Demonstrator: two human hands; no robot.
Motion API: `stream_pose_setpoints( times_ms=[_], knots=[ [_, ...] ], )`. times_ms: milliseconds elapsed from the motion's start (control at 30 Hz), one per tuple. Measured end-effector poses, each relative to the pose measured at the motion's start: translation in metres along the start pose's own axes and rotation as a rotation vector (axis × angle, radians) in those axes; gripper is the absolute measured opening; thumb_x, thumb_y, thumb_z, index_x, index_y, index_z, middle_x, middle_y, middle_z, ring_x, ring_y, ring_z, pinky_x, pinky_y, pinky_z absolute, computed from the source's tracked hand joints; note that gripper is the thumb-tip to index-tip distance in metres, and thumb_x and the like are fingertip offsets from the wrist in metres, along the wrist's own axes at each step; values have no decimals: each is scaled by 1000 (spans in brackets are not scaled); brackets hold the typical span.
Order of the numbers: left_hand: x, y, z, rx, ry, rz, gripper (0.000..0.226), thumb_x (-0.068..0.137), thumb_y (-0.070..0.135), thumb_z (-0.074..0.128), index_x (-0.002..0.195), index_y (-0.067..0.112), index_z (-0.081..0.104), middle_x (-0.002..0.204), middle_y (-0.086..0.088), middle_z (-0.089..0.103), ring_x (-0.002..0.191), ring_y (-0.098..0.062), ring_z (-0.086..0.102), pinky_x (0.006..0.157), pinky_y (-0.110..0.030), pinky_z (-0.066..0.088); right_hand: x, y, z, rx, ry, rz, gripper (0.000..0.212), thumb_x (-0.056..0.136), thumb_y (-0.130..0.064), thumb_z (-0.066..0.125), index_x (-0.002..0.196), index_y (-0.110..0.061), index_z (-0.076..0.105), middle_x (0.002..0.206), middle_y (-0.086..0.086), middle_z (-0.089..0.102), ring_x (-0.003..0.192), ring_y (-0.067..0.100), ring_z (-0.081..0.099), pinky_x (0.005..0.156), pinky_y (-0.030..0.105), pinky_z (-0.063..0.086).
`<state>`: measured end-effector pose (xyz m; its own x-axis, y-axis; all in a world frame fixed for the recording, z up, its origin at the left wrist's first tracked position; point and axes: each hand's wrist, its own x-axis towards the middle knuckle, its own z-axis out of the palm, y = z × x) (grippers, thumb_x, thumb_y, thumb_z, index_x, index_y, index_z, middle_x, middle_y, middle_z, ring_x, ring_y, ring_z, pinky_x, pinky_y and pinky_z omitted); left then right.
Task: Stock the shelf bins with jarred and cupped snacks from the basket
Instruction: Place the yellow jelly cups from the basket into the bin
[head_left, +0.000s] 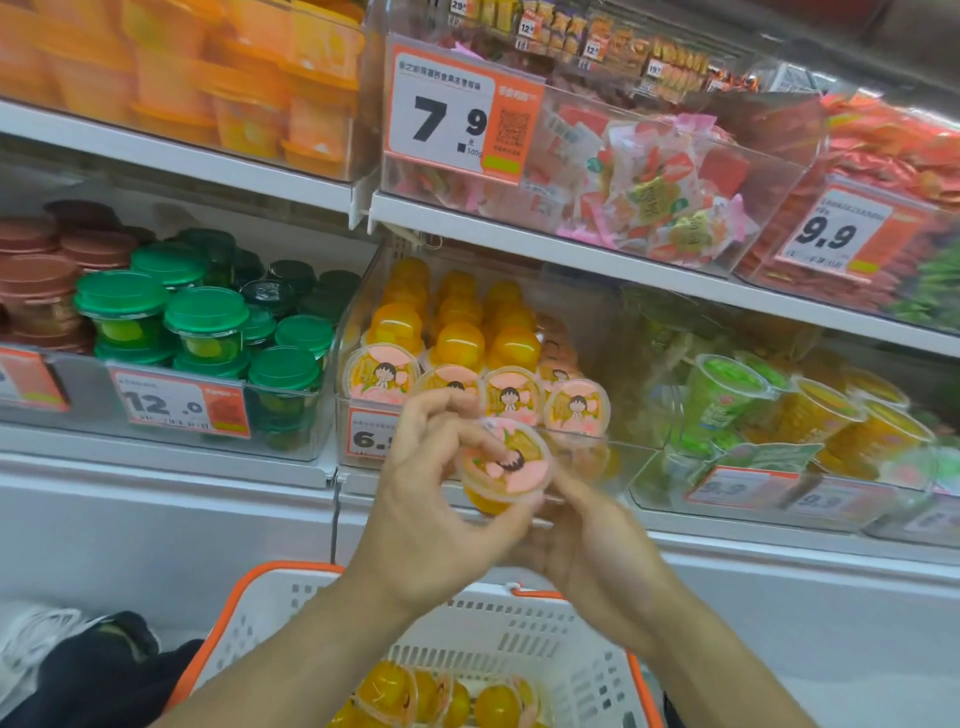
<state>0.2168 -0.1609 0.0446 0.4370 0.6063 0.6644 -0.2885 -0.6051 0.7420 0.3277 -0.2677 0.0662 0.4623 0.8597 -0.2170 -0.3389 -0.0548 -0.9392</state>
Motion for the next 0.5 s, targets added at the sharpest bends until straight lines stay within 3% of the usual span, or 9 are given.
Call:
stream_pose_setpoints(
  times_ms=[67, 133, 200, 333, 433, 500],
  knots=[
    [-4, 2, 2, 33, -107, 45, 48, 65, 24, 89, 103, 15, 62, 125, -4, 47, 126, -18, 53, 90, -26, 54, -8, 11, -3, 247, -169, 134, 42, 98, -26, 54, 132, -2, 58, 122, 27, 60, 111, 38, 56, 93, 49, 50],
    [-8, 3, 3, 74, -190, 67, 58, 65, 18, 90, 113, 14, 58, 128, -3, 47, 129, -13, 49, 95, -18, 47, -12, 14, -6, 411, -240, 122, 43, 94, -22, 62, 132, -1, 59, 122, 24, 58, 105, 35, 58, 88, 40, 53],
    [-10, 4, 3, 124, -221, 81, 63, 68, 20, 89, 120, 15, 55, 130, -2, 47, 132, -12, 46, 100, -12, 39, -12, 14, -9, 458, -246, 75, 36, 98, -19, 55, 129, -1, 62, 122, 21, 60, 97, 29, 62, 84, 36, 55],
    [-10, 5, 1, 158, -220, 84, 51, 75, 25, 85, 120, 18, 61, 128, 4, 53, 128, -12, 50, 99, -15, 42, -14, 12, -20, 402, -222, -7, 43, 105, -19, 47, 145, -4, 45, 143, 22, 48, 123, 33, 53, 110, 45, 42],
    [-10, 6, 2, 75, -171, -12, 37, 72, 33, 85, 104, 21, 71, 116, 11, 63, 113, -10, 61, 85, -20, 51, -16, 14, -24, 348, -301, -57, 54, 95, -18, 63, 145, -11, 45, 141, 23, 49, 118, 37, 55, 99, 47, 48],
    [-12, 8, 4, 25, -111, -80, 35, 69, 40, 86, 97, 23, 73, 109, 13, 66, 102, -12, 65, 72, -24, 53, -18, 15, -28, 202, -255, -152, 62, 84, -21, 78, 140, -18, 52, 140, 16, 53, 107, 35, 60, 87, 45, 53]
  ],
)
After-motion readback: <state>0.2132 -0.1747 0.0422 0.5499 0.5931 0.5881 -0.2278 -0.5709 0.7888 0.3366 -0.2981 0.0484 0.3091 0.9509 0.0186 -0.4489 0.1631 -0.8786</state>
